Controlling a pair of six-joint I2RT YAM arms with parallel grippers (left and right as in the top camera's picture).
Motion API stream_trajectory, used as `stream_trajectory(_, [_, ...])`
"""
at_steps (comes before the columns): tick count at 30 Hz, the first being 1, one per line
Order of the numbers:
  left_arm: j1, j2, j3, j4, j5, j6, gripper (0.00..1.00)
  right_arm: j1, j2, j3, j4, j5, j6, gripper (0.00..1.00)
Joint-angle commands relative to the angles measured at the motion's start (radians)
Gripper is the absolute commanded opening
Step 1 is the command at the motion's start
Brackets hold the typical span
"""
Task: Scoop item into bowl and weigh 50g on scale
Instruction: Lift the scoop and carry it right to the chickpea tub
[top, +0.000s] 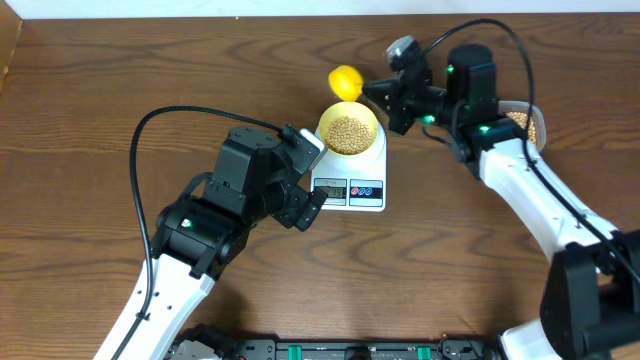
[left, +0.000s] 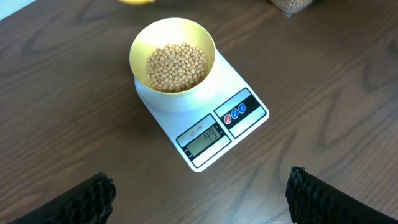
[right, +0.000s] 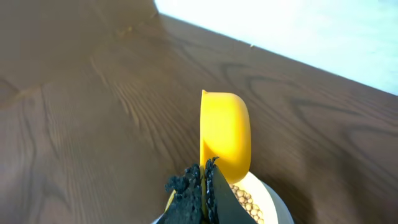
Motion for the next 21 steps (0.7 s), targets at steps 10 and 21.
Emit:
stream_trajectory(10, [0.005, -0.011, 0.004, 0.000, -0.003, -0.002, 0.90, -0.059, -0.195, -0.002, -0.142, 0.411, 0.097, 0.01])
stream_trajectory(21, [0.005, -0.011, 0.004, 0.000, -0.003, -0.002, 0.90, -0.061, -0.379, -0.002, -0.462, 0.767, 0.097, 0.01])
